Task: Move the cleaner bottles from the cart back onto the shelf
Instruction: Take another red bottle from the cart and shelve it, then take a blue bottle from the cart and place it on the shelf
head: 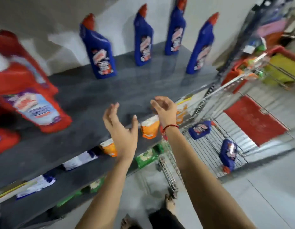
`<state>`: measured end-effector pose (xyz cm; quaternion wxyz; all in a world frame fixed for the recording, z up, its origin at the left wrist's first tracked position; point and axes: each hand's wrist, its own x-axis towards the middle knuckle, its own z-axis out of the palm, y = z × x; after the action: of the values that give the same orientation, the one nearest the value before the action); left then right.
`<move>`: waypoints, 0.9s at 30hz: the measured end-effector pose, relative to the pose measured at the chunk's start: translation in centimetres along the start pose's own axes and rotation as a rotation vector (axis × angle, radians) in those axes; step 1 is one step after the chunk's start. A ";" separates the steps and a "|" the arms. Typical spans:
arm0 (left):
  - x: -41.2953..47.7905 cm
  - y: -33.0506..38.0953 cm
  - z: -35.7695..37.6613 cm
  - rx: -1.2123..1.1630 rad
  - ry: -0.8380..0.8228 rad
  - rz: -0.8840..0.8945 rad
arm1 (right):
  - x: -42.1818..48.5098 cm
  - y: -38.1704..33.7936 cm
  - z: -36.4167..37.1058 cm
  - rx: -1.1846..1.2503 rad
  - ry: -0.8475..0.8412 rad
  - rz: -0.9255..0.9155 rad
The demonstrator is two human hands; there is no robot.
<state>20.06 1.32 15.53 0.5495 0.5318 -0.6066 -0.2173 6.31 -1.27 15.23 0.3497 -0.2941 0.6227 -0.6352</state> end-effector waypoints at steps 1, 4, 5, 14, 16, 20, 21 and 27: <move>-0.8 0.4 2.1 -0.022 -0.118 -0.002 | 0.8 0.6 -2.7 0.004 0.063 0.036; -2.5 1.3 7.6 -0.063 -0.454 -0.034 | 2.5 2.4 -9.5 -0.034 0.228 0.138; -3.3 1.7 9.8 -0.087 -0.588 -0.075 | 3.2 3.3 -12.0 -0.053 0.285 0.177; -9.1 -2.0 29.1 0.144 -1.215 -0.139 | 8.1 14.8 -26.9 -0.229 0.442 0.605; -10.0 -4.1 32.4 0.236 -1.228 -0.135 | 9.4 17.6 -28.6 -0.227 0.417 0.716; -11.5 -8.8 39.6 0.382 -1.306 -0.103 | 12.7 23.6 -31.4 -0.247 0.354 0.890; -11.9 -9.7 41.1 0.399 -1.323 -0.102 | 13.4 24.8 -31.9 -0.266 0.345 0.908; -15.0 -13.7 45.7 0.414 -1.292 -0.193 | 17.7 30.7 -32.2 -0.200 0.387 0.892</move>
<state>-17.98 -4.74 -16.47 -0.0573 0.4413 -0.7917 -0.4186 -27.63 3.81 -18.09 0.4353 0.0924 0.7993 -0.4038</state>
